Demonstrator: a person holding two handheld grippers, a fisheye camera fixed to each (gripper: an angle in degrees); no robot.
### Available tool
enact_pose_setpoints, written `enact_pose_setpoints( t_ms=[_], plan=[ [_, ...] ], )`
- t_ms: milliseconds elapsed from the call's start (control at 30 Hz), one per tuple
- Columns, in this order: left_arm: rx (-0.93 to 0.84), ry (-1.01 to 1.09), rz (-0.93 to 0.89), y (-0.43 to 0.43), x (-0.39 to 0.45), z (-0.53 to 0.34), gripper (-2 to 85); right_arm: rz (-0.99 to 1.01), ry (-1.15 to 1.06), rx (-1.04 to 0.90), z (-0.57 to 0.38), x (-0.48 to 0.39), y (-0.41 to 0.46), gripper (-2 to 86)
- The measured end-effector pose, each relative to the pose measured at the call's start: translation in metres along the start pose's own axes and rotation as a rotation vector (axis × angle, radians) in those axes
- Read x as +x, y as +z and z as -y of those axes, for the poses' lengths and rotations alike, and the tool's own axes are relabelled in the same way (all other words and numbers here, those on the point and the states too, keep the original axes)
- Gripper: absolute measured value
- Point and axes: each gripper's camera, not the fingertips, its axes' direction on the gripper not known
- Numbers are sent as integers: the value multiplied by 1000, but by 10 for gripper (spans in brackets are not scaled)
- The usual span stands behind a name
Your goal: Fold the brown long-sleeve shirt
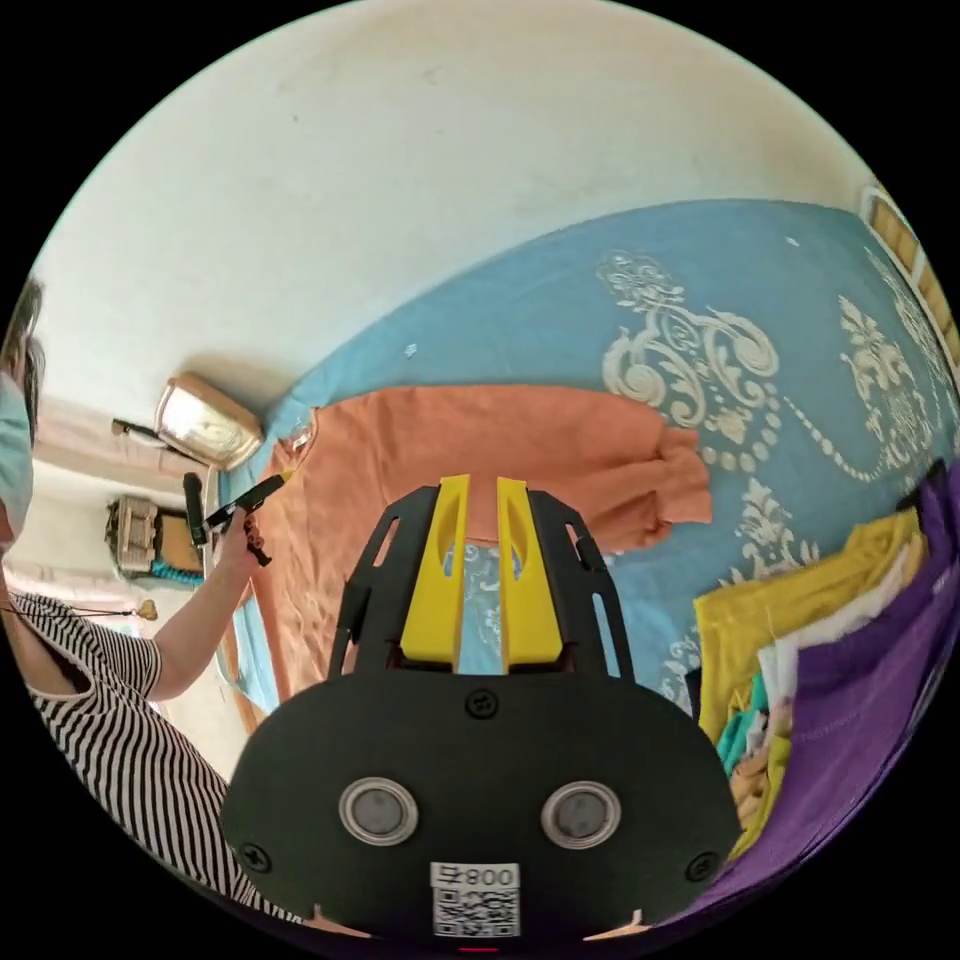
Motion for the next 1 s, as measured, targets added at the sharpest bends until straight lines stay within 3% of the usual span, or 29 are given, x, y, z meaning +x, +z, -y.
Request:
enact_pose_setpoints(
  t_ms=[67,233,400,433,667,800,900,1000],
  plan=[
    [14,-57,43,-13,-29,0,17,33,-226,-34,46,-67,45,62],
    [37,-167,87,-27,-75,2,14,45,-483,-98,134,-179,141,70],
    [20,-167,98,-15,-89,-3,10,-198,-632,-280,161,-243,236,49],
    [28,-161,102,-16,-88,-5,9,-202,-679,-223,158,-248,235,35],
    [-17,-61,83,-22,-85,-6,4,-257,-688,-291,176,-278,245,5],
    [-2,-87,69,-30,-86,-9,5,-208,-635,-272,182,-292,239,3],
    [64,-58,36,-42,-82,-13,5,-209,-633,-135,173,-314,213,3],
    [59,-59,91,-38,-80,-6,5,-94,-705,-151,165,-352,220,3]
  ],
)
